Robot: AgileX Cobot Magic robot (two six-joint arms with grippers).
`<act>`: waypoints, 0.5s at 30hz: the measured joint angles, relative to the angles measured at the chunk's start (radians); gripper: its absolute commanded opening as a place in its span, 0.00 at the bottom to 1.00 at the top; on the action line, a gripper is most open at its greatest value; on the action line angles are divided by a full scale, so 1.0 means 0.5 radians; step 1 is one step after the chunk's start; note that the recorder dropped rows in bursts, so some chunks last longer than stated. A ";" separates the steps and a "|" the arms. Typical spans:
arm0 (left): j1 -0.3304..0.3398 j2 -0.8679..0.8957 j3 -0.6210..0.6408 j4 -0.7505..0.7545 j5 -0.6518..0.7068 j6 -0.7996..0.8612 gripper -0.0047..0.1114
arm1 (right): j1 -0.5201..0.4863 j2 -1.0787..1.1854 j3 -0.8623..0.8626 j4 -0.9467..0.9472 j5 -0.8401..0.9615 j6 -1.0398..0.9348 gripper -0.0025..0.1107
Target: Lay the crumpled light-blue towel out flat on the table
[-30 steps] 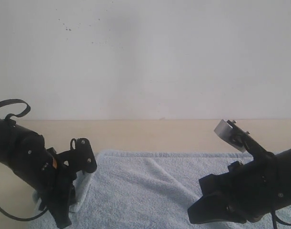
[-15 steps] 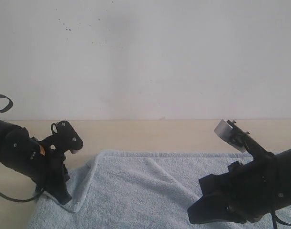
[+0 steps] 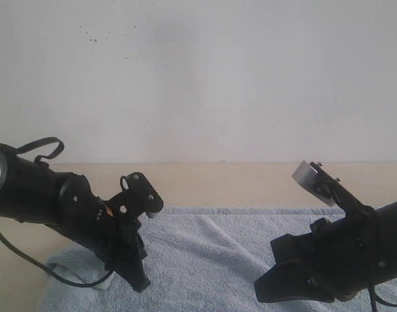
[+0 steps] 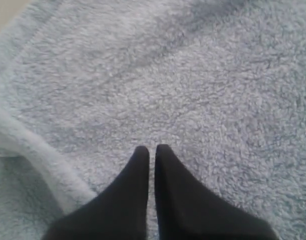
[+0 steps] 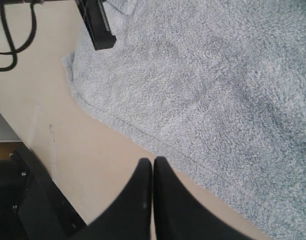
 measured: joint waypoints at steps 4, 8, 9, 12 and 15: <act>0.006 0.087 0.000 0.000 0.000 0.024 0.07 | 0.000 0.000 0.000 0.000 0.000 -0.015 0.02; 0.061 0.109 -0.004 -0.006 -0.033 -0.004 0.07 | 0.000 0.000 0.000 0.000 0.000 -0.023 0.02; 0.085 0.109 -0.004 -0.006 -0.059 -0.043 0.07 | 0.000 0.000 0.000 0.000 0.000 -0.023 0.02; 0.158 0.105 -0.004 -0.006 -0.163 -0.130 0.07 | 0.000 0.000 0.000 0.000 0.000 -0.023 0.02; 0.240 0.105 -0.004 0.029 -0.232 -0.164 0.07 | 0.000 0.000 0.000 0.000 0.000 -0.023 0.02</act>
